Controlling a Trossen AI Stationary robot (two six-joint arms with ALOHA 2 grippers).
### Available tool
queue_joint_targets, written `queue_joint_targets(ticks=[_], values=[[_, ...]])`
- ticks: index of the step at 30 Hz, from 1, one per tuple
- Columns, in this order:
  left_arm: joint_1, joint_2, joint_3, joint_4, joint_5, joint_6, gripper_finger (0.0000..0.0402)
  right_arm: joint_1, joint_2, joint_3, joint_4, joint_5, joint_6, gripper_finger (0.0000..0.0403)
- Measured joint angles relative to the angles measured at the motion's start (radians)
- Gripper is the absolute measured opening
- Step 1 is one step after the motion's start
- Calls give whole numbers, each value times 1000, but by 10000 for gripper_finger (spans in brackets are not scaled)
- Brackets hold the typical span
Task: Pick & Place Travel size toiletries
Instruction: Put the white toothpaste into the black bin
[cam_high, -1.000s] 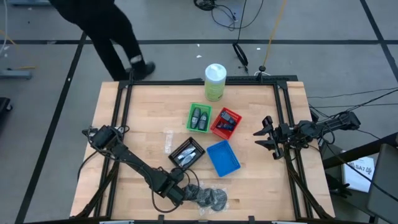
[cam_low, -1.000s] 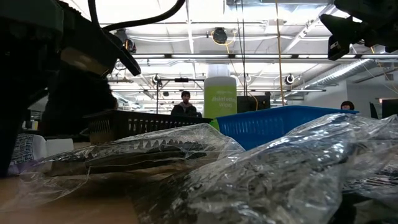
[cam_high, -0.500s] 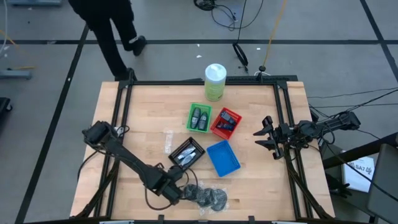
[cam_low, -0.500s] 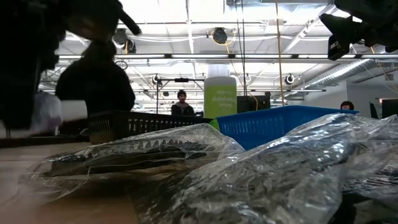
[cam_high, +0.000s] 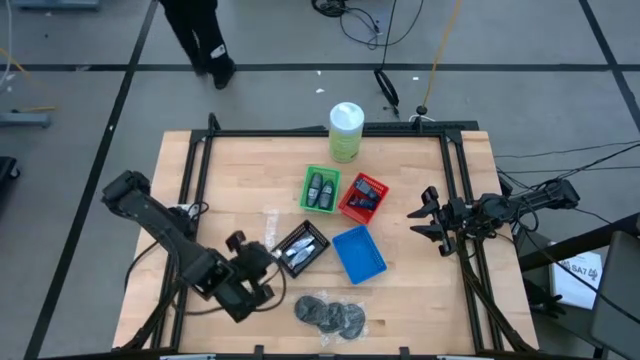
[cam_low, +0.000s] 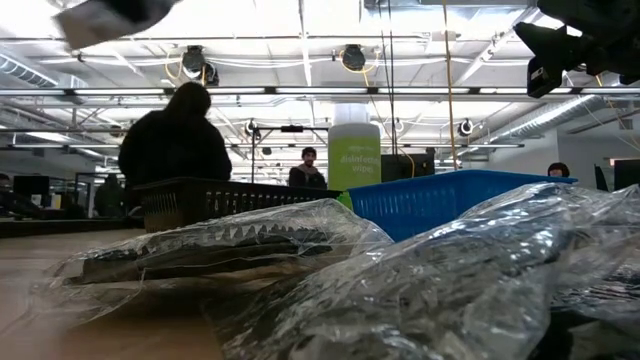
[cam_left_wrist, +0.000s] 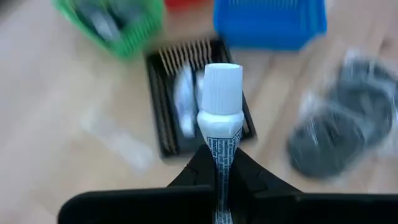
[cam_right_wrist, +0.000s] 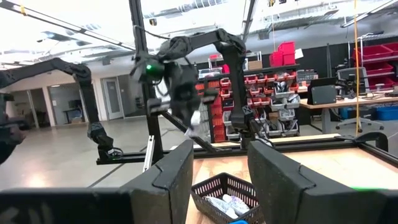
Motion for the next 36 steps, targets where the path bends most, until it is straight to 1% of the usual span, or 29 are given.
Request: queue_joint_targets(ticks=[2,4,9,13,18,21,25,28,36], values=[[3,-25,0,0,-88,43,6,0,0,0,0,0,1,141],[16,-36,1,2,-137,89,6,0,0,0,0,0,1,141],[84,-34,1,11,-139,154,5,0,0,0,0,0,1,141],[164,-34,1,102,-55,225,3,0,0,0,0,0,1,141],[241,-31,1,262,64,410,3,0,0,0,0,0,1,141],[271,-12,1,302,117,482,4,0,0,0,0,0,1,141],[308,36,1,288,159,485,3,0,0,0,1,0,1,141],[332,88,0,296,215,478,4,0,0,0,3,0,1,141],[361,211,0,288,318,452,6,0,0,0,3,0,1,141]])
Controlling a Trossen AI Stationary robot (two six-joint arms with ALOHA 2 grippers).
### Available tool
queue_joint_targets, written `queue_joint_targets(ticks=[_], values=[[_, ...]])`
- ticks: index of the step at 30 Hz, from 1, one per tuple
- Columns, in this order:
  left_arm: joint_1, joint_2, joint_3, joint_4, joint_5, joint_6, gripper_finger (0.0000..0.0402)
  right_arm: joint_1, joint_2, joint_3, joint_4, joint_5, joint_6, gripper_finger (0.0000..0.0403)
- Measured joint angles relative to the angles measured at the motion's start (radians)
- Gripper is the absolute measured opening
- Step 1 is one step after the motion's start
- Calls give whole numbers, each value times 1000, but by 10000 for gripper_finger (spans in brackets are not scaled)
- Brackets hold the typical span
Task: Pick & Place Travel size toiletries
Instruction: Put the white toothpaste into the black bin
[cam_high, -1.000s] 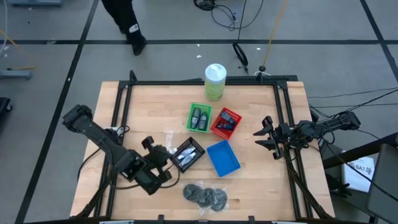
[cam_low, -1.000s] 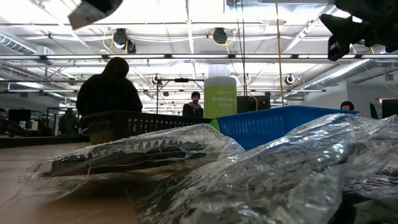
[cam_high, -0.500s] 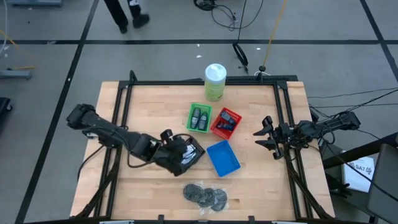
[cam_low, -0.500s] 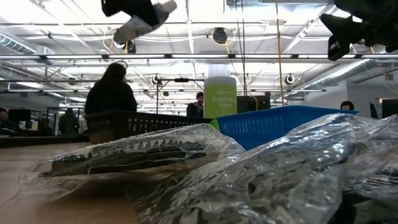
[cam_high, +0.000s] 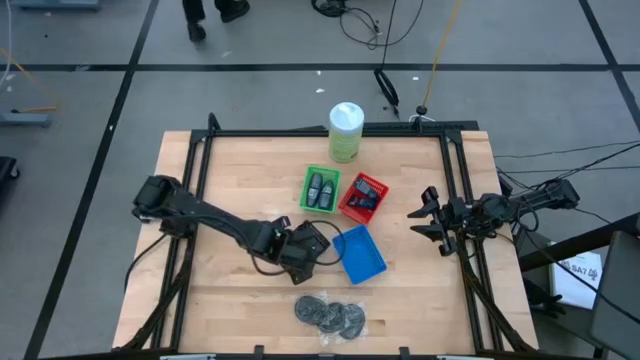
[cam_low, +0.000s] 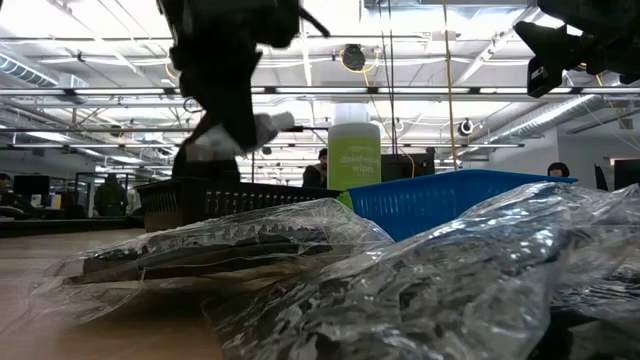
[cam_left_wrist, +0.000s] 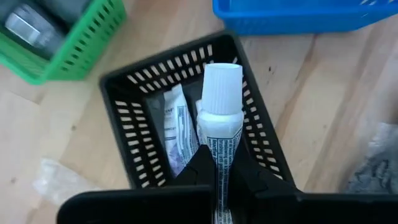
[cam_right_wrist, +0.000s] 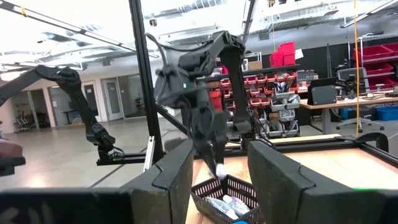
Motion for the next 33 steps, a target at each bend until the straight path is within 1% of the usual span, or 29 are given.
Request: queue_joint_targets(ticks=[9,12,19,27,30,33], values=[[1,84,0,3,50,-32,6,0,0,0,0,0,0,141],[2,87,0,3,55,-41,3,0,0,0,1,0,0,141],[5,86,0,3,59,-52,23,0,0,0,2,0,0,141],[22,86,0,3,66,-56,26,0,0,0,2,0,30,141],[30,86,0,3,78,-58,37,0,0,0,2,0,30,141],[33,86,0,3,84,-54,66,0,0,0,2,0,30,141]])
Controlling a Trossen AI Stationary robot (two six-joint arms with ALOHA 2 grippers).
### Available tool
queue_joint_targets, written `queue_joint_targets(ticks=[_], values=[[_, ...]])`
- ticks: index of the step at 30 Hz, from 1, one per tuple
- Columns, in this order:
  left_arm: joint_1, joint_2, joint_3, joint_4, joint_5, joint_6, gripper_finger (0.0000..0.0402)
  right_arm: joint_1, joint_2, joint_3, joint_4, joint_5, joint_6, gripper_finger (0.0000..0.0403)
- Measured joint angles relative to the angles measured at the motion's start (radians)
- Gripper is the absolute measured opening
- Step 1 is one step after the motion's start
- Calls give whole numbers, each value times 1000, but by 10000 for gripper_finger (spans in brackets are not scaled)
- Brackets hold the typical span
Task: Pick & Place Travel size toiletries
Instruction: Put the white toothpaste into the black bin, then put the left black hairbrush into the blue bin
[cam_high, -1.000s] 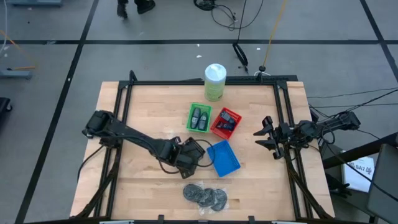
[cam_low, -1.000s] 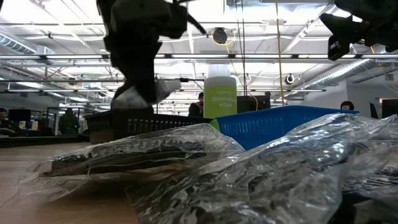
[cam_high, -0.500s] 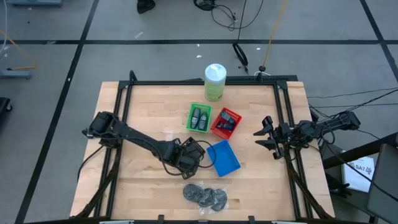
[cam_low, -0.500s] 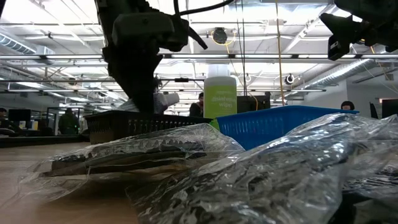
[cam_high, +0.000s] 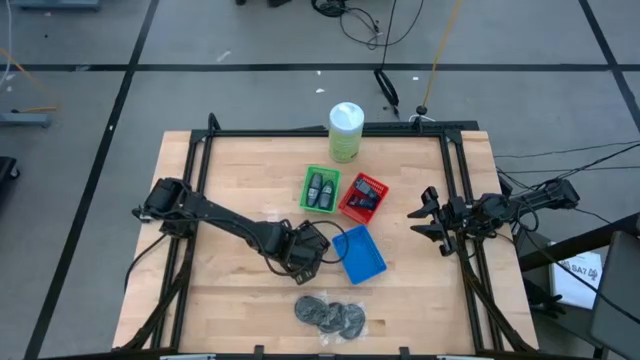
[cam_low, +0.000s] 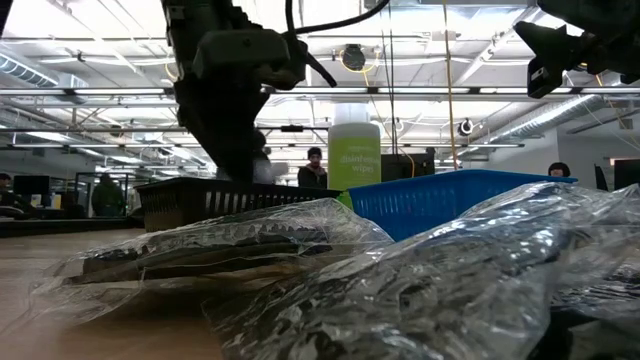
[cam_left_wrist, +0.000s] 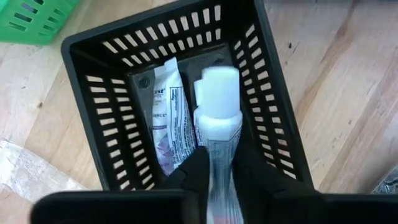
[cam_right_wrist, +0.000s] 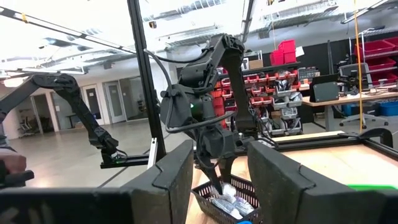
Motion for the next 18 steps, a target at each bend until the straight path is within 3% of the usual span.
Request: queue_joint_targets(ticks=[9,18], values=[[0,0,0,-1,7,54,160,0,0,0,0,0,0,141],[-17,-77,0,42,-60,143,188,0,0,0,39,0,13,141]])
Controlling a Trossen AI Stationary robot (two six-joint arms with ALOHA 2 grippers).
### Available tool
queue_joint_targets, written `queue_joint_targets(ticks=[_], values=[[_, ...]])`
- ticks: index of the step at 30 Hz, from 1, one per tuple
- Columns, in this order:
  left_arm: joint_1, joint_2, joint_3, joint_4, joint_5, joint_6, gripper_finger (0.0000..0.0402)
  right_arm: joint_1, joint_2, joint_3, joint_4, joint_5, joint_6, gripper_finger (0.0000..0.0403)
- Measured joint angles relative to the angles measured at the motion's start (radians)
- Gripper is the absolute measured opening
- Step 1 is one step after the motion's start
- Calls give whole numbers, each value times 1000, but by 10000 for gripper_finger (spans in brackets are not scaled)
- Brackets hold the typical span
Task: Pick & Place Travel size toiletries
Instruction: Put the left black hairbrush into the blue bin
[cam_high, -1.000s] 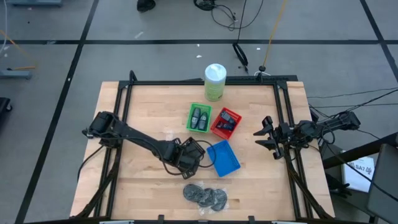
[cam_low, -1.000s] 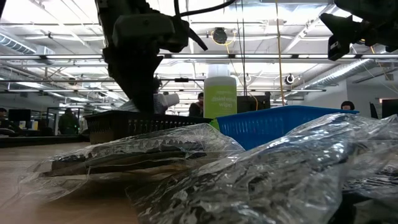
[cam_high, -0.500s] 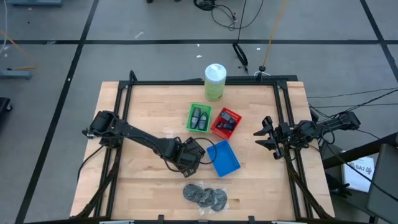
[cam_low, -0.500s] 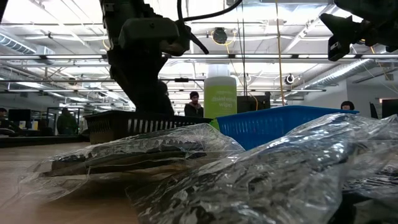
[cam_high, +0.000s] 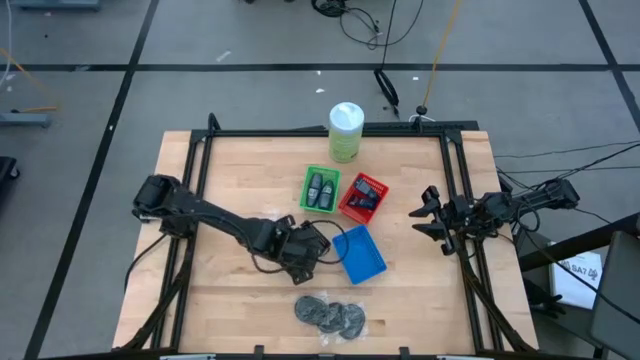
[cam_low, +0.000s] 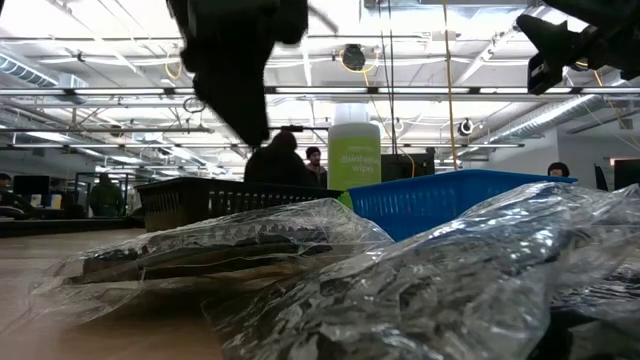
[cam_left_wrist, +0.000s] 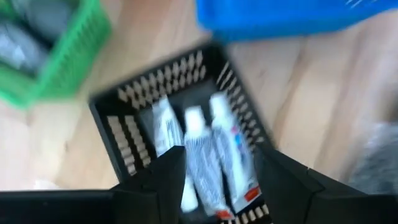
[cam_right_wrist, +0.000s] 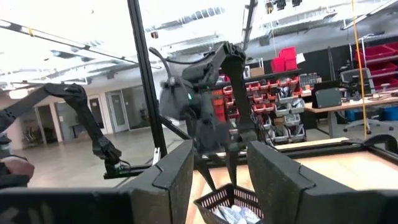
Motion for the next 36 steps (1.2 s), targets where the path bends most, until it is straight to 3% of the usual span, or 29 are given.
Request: queue_joint_targets(ticks=[7,12,17,19,23,29,36], values=[[-88,-73,0,231,-23,241,179,0,0,0,-16,0,20,141],[-144,-74,0,351,121,336,173,0,0,0,-14,0,20,141],[-168,-73,0,357,394,209,183,0,0,0,-12,0,17,141],[-176,-73,0,331,433,165,188,0,0,0,-11,0,17,141],[-203,-58,60,213,370,131,180,0,0,0,-10,0,17,141],[-243,31,280,40,212,272,158,0,0,0,-10,0,16,141],[-199,146,304,-5,183,293,173,0,0,0,-7,0,17,141]])
